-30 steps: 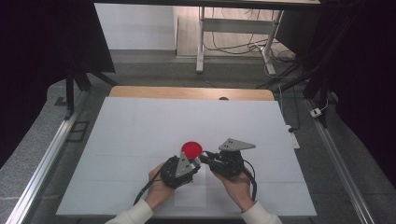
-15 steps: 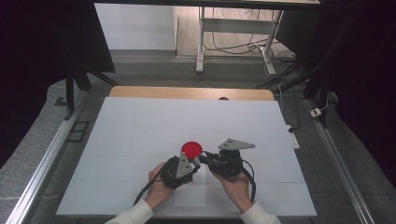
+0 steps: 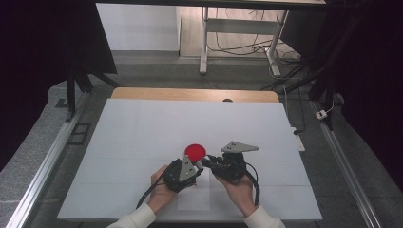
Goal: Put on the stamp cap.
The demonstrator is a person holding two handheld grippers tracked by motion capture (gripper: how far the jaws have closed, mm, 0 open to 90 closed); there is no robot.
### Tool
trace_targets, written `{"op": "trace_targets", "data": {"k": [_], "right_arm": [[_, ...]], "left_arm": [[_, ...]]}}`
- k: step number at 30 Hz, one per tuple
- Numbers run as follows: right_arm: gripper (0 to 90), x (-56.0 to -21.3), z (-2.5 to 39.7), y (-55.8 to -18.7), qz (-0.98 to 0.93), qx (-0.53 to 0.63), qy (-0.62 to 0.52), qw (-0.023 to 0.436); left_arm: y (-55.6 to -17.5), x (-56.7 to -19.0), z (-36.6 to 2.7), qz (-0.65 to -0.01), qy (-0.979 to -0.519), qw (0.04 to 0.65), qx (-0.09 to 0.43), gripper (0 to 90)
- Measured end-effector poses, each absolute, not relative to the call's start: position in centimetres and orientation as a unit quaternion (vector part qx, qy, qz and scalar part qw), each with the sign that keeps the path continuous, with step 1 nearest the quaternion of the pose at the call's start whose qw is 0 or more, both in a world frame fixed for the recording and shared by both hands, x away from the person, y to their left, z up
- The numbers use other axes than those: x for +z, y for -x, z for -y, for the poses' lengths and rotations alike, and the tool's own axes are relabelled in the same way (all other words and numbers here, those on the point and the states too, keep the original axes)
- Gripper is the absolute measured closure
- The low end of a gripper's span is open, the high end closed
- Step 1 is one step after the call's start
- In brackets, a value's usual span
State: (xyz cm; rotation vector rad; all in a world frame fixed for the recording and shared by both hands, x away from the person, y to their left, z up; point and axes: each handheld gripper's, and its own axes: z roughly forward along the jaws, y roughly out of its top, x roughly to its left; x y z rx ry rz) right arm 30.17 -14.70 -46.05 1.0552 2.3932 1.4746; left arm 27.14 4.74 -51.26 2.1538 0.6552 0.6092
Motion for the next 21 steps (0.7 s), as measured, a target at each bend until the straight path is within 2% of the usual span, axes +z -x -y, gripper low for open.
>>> {"op": "trace_targets", "data": {"k": [21], "right_arm": [[74.9, -46.10, 14.64, -30.20, -0.796, 0.488, -0.352, 0.066]], "left_arm": [[-27.02, -51.25, -4.70, -0.254, -0.850, 0.390, 0.246, 65.8]]}}
